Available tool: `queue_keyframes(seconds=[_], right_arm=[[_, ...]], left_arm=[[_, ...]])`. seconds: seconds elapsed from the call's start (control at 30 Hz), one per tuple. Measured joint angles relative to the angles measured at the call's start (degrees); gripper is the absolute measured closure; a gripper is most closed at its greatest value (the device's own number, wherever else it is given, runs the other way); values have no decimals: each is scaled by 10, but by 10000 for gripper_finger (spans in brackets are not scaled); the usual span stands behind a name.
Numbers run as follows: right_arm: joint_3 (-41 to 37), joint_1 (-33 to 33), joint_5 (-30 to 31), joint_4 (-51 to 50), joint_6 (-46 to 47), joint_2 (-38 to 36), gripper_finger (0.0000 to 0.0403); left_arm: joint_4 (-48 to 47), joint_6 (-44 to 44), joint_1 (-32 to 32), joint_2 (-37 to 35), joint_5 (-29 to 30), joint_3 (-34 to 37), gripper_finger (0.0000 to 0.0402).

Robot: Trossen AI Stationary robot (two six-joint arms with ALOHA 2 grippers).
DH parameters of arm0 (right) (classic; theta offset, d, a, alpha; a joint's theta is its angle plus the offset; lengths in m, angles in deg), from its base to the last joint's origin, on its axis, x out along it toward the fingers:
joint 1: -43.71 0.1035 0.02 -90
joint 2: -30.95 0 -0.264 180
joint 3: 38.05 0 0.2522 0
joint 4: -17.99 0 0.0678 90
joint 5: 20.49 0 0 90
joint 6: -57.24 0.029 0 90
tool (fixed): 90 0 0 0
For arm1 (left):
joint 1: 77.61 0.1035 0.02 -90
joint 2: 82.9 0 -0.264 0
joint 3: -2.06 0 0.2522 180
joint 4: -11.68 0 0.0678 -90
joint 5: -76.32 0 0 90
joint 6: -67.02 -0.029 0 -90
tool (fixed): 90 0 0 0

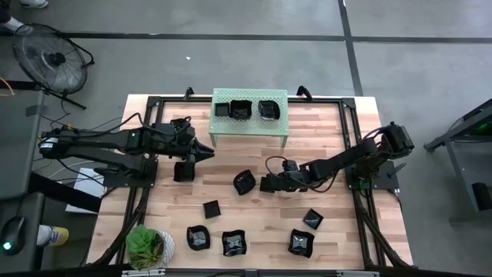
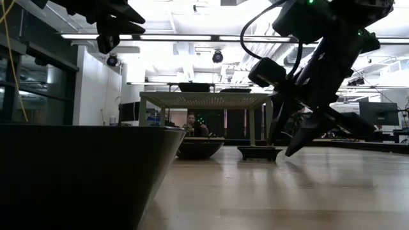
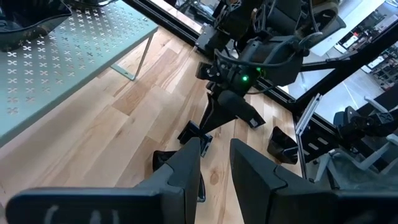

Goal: Pick & Place Mini shaped plates
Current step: Stack the square shaped plate on top of the square shaped plate on the shelf

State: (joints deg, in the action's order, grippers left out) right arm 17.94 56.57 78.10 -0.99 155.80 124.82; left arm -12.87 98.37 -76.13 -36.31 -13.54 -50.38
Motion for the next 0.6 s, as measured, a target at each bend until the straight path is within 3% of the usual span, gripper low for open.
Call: queue_keyframes(seconds=[0.3, 0.6], right_arm=[[0, 0, 4, 0, 0, 2, 265], [0, 0, -4, -1, -9, 2, 296]], left_arm=[[0, 0, 0, 0, 0, 0, 316], [-1, 0, 0, 0, 2, 0, 316]])
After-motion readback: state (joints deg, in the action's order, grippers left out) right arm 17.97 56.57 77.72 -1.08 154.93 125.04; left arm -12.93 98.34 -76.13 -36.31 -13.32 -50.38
